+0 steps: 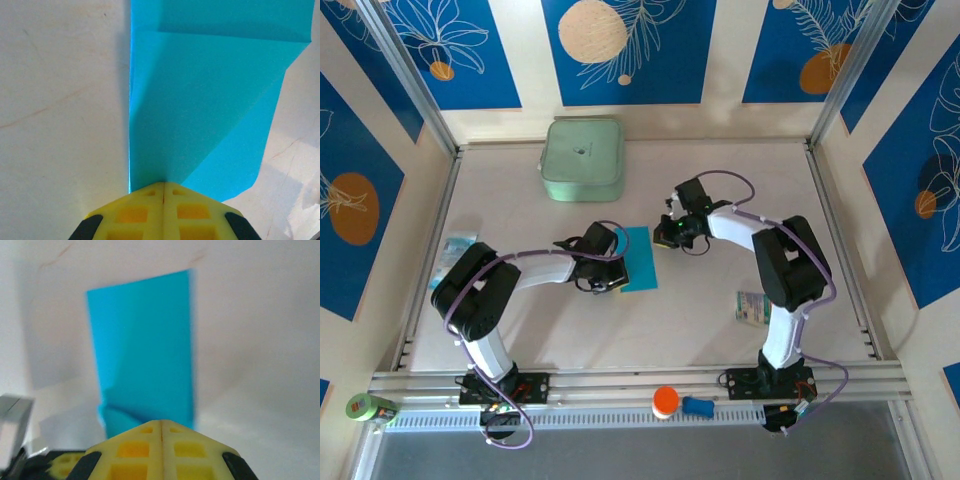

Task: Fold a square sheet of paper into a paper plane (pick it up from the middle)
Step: Fold the triangle a second time at the center of the table.

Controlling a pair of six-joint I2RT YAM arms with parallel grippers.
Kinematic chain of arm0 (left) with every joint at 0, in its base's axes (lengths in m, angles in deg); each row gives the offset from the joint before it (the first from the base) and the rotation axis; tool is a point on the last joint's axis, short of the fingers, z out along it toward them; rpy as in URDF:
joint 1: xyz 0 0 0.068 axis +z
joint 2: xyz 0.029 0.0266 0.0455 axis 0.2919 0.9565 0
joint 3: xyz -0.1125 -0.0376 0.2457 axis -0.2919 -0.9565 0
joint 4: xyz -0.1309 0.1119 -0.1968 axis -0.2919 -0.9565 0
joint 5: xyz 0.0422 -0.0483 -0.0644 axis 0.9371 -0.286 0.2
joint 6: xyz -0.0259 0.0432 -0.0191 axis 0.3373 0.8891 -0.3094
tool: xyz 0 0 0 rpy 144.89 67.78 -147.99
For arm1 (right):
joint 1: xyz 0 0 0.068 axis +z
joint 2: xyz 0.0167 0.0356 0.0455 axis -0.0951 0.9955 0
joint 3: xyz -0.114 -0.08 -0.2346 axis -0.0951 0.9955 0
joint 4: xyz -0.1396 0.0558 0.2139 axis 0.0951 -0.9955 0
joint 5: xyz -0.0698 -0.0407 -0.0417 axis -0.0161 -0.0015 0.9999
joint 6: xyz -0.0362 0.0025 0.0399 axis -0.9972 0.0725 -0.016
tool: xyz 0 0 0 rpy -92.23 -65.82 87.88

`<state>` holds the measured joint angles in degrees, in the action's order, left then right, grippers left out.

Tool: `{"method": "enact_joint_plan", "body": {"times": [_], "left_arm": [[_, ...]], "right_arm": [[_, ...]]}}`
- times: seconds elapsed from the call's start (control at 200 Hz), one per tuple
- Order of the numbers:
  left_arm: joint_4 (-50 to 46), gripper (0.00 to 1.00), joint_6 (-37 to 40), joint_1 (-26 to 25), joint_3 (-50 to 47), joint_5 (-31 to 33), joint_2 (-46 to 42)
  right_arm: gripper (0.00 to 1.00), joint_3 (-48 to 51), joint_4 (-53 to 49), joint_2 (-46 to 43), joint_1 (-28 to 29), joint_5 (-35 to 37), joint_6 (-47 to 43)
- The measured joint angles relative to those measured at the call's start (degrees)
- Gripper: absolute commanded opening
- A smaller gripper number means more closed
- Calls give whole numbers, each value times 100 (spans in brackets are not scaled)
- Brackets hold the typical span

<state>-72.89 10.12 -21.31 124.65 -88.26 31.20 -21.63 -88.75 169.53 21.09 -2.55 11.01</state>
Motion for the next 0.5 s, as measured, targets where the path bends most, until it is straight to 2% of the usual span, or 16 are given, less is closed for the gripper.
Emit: {"method": "enact_joint_plan", "body": {"times": [0.22, 0.5], "left_arm": [[-61, 4, 59, 0, 39, -2, 13], [-61, 4, 59, 0, 39, 0, 13]], "right_arm": [[0, 184, 15, 107, 850, -24, 136], [0, 184, 35, 413, 1001, -24, 345]]}}
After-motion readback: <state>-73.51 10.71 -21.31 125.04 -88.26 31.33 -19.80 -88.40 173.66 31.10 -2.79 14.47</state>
